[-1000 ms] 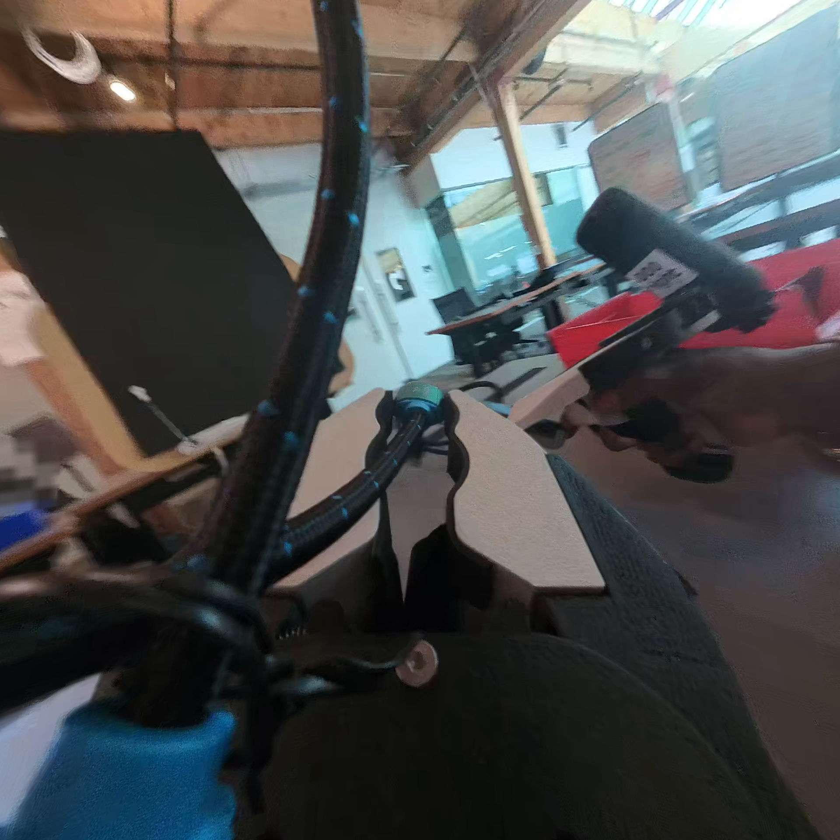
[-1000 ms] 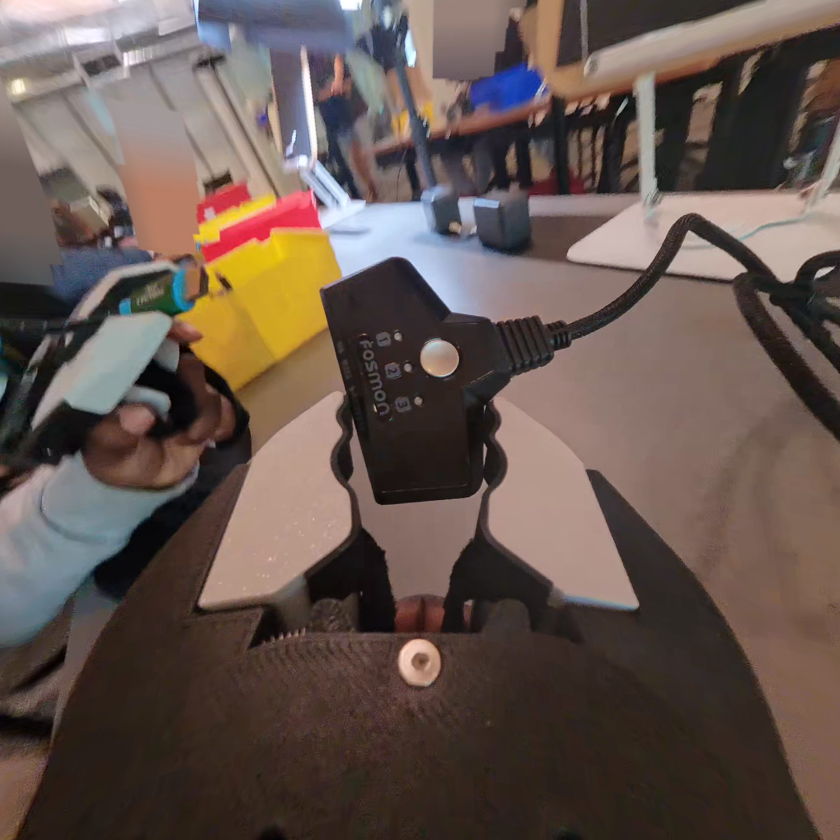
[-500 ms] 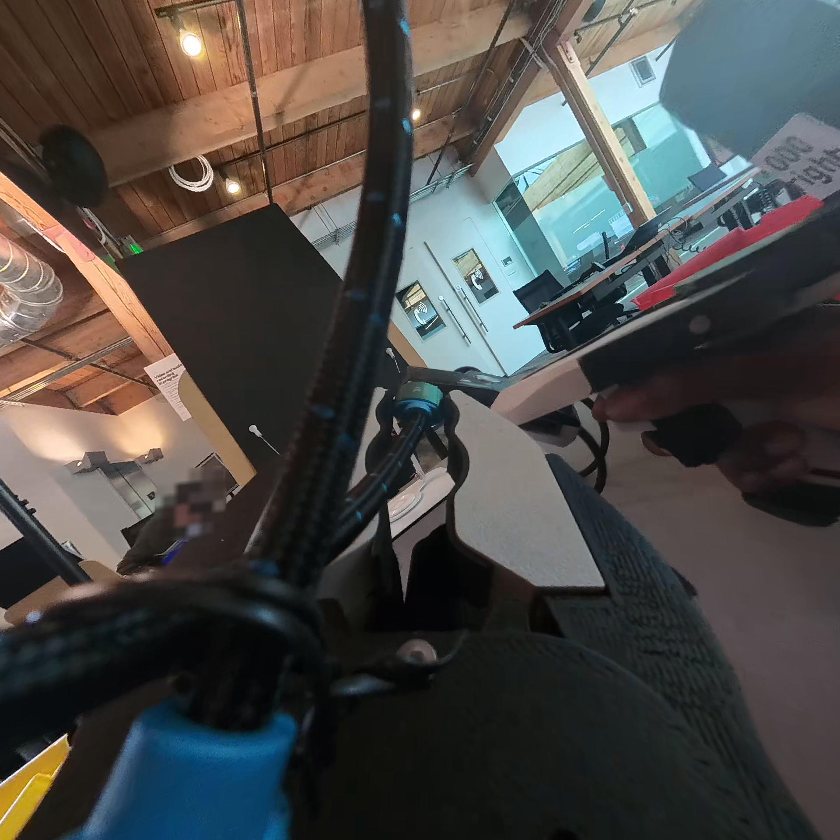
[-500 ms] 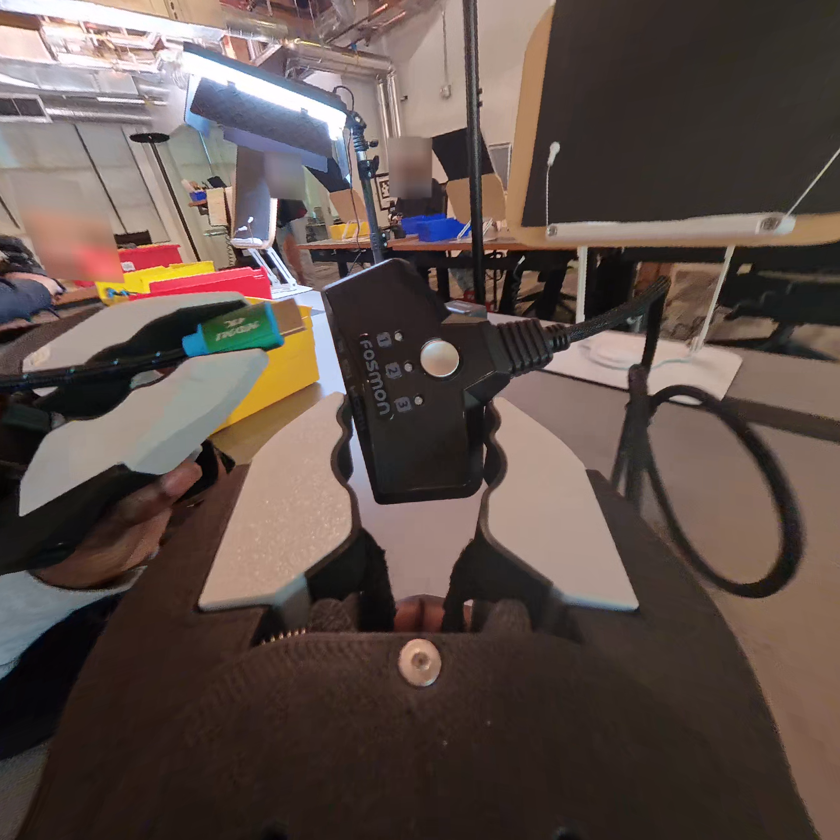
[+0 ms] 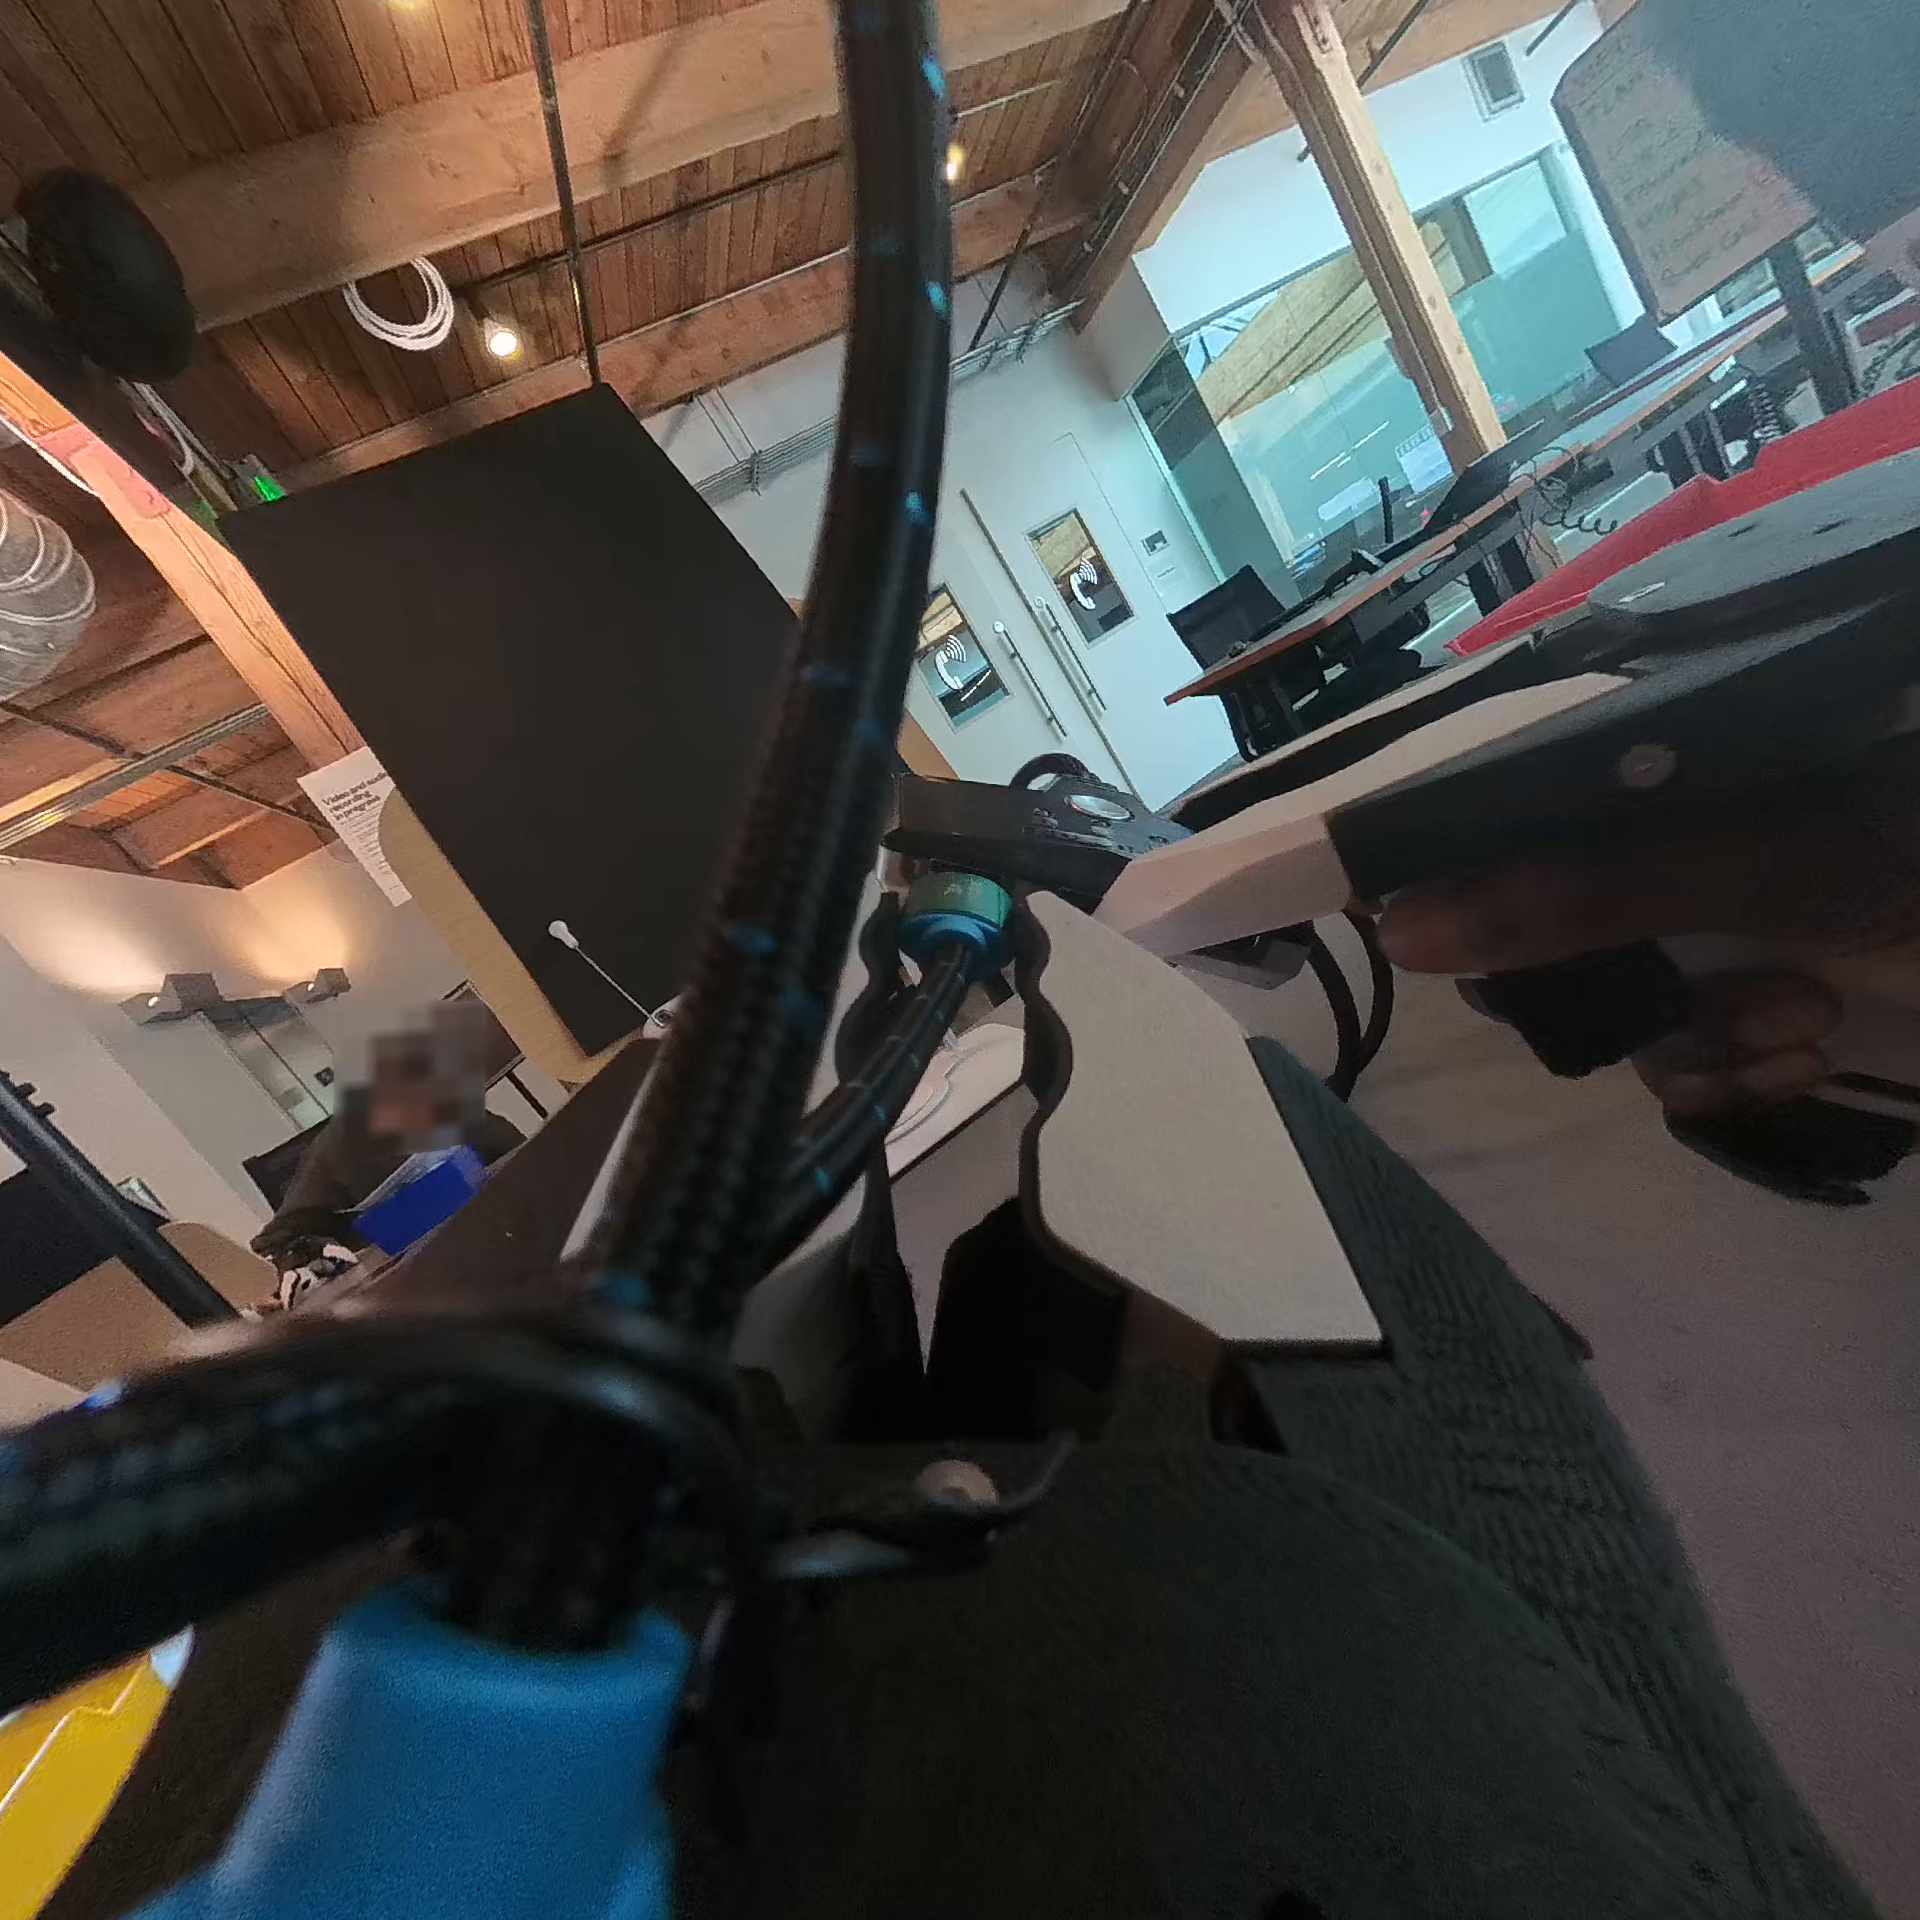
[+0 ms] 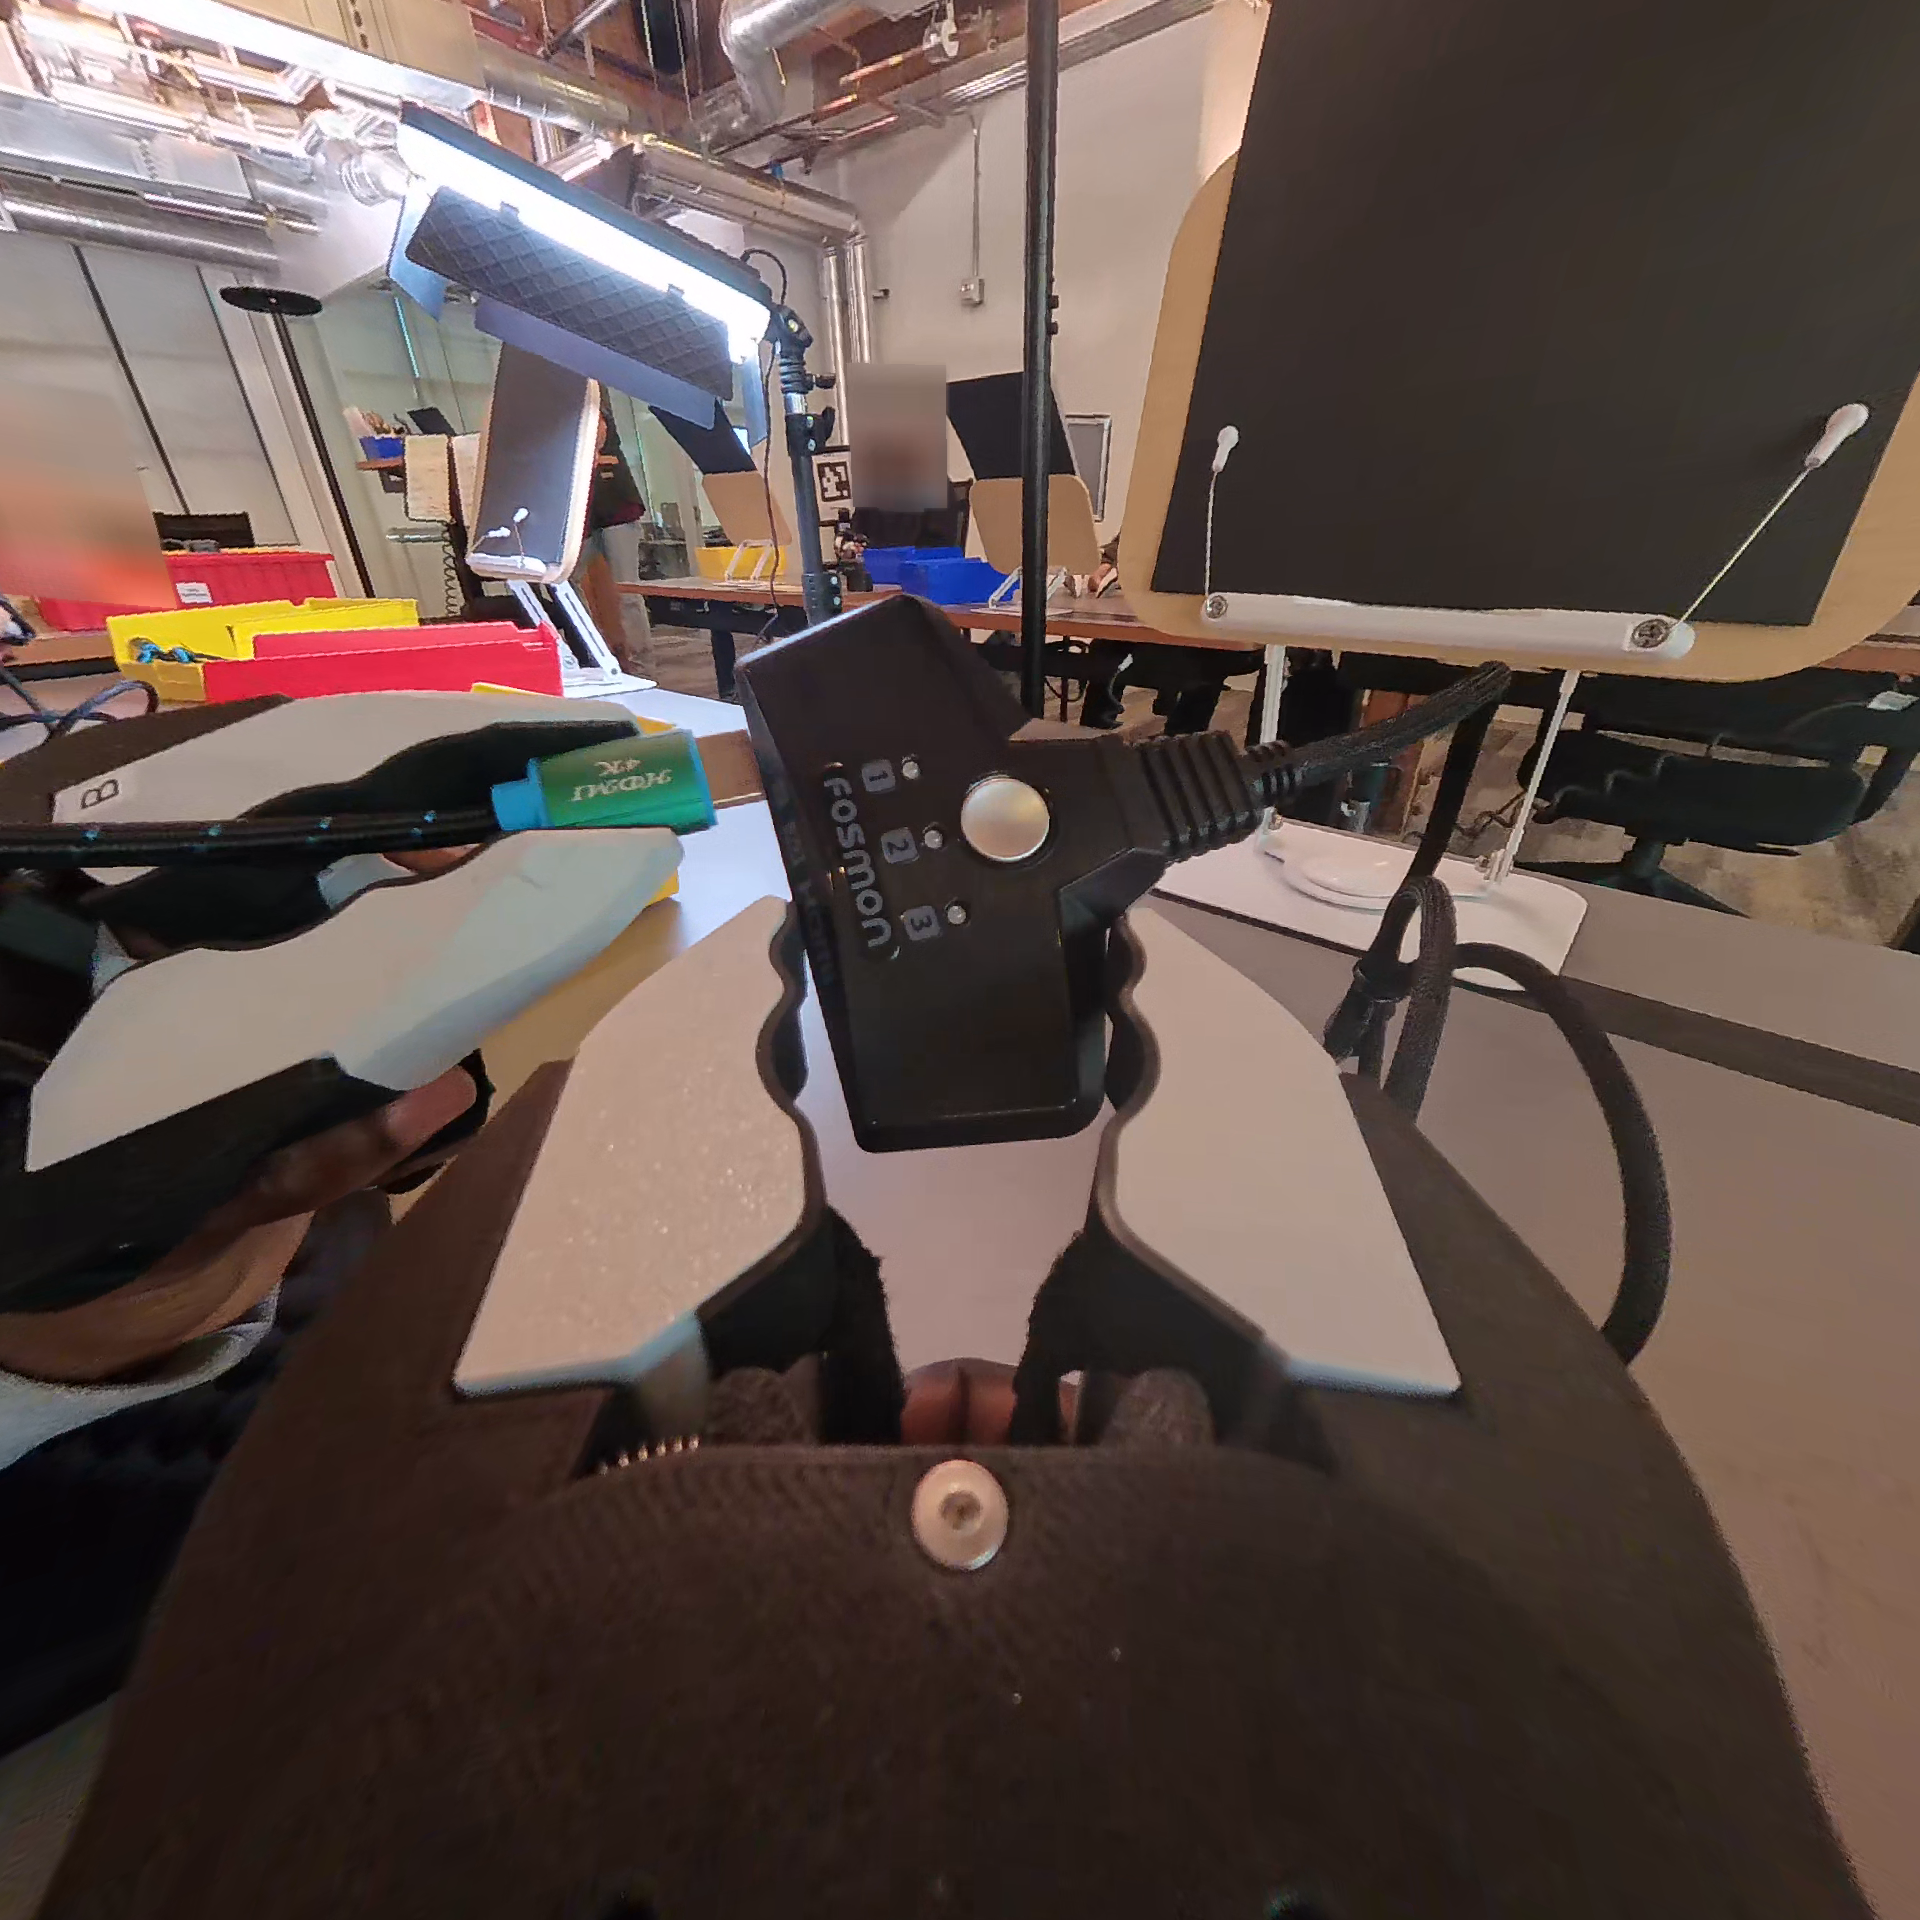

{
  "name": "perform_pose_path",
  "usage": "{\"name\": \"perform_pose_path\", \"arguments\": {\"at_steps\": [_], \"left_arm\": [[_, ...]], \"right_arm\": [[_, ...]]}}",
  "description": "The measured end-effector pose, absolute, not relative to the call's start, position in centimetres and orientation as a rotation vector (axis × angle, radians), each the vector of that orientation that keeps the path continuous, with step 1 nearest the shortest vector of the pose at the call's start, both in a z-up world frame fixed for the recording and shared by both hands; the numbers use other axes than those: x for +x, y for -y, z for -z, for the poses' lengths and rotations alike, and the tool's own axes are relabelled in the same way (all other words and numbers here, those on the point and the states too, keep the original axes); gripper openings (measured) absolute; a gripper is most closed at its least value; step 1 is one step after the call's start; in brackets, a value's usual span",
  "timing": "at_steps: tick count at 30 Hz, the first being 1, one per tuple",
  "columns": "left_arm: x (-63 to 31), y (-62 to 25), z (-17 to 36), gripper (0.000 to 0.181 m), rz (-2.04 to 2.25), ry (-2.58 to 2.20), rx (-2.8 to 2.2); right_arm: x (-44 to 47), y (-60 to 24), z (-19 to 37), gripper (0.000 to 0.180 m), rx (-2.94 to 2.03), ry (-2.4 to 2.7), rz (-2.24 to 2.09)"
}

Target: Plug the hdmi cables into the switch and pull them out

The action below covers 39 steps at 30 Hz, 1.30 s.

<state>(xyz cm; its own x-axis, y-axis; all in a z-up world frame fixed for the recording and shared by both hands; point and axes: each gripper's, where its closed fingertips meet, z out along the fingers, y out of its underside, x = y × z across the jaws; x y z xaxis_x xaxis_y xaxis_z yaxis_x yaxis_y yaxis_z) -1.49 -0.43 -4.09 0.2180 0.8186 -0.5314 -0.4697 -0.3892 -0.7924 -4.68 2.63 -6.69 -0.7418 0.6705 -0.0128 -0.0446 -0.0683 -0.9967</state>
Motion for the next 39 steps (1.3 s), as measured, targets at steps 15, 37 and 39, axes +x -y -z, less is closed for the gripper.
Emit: {"name": "perform_pose_path", "arguments": {"at_steps": [15, 37, 39], "left_arm": [[-0.9, 0.1, 4.1, 0.020, -1.477, 0.247, -1.367], [-2.5, 0.4, 6.0, 0.022, -1.326, 0.317, -1.453], [-2.9, 0.0, 6.9, 0.030, -1.174, 0.380, -1.508]], "right_arm": [[-3.7, -2.4, 7.2, 0.053, -0.522, 1.809, -1.918], [-4.5, -2.7, 8.8, 0.052, -0.405, 1.938, -1.729], [-5.2, -3.1, 9.2, 0.052, -0.480, 1.995, -1.711]]}}
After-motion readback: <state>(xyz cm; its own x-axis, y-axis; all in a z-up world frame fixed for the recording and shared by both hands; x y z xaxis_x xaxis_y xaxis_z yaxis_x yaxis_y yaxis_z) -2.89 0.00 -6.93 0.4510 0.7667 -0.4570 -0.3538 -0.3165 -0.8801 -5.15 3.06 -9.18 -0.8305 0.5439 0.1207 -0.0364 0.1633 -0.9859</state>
